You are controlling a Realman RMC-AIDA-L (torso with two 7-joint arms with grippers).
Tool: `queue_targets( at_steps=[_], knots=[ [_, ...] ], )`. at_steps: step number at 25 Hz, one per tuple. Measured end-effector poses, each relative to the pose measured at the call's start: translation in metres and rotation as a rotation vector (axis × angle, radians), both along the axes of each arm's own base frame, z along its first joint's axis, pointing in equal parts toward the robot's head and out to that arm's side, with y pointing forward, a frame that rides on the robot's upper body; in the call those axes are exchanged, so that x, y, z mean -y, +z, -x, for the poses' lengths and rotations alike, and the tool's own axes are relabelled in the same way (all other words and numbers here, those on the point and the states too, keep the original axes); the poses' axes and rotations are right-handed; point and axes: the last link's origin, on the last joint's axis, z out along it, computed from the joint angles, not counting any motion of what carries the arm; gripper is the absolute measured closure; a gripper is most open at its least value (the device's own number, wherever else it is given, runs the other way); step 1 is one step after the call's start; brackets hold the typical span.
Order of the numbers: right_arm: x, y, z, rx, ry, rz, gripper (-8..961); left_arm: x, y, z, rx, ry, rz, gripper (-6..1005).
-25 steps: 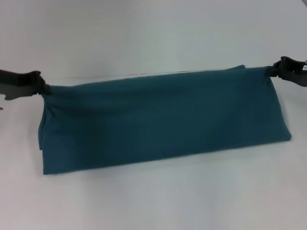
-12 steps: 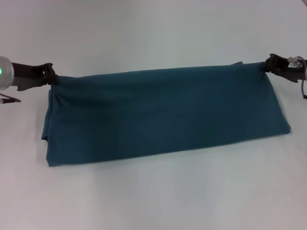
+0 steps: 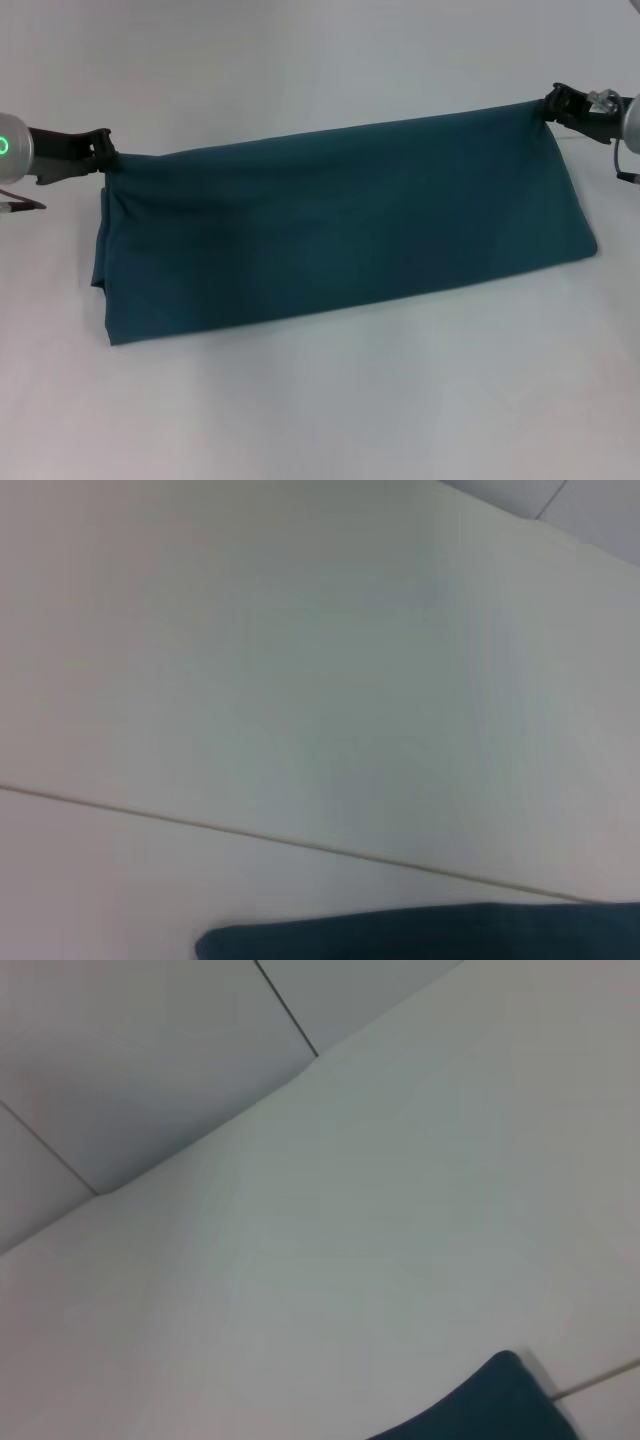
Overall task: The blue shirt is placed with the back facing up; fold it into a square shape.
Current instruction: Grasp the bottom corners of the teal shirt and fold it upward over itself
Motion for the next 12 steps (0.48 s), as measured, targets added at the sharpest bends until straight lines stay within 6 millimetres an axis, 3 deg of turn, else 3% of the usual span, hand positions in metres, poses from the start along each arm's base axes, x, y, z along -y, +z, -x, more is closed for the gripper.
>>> queue_targets(
  at_steps=[12],
  knots=[
    [-0.006, -0.012, 0.003, 0.084, -0.001, -0.01, 894, 0.002, -0.008, 0.007, -0.009, 0.012, -0.018, 971]
  ],
)
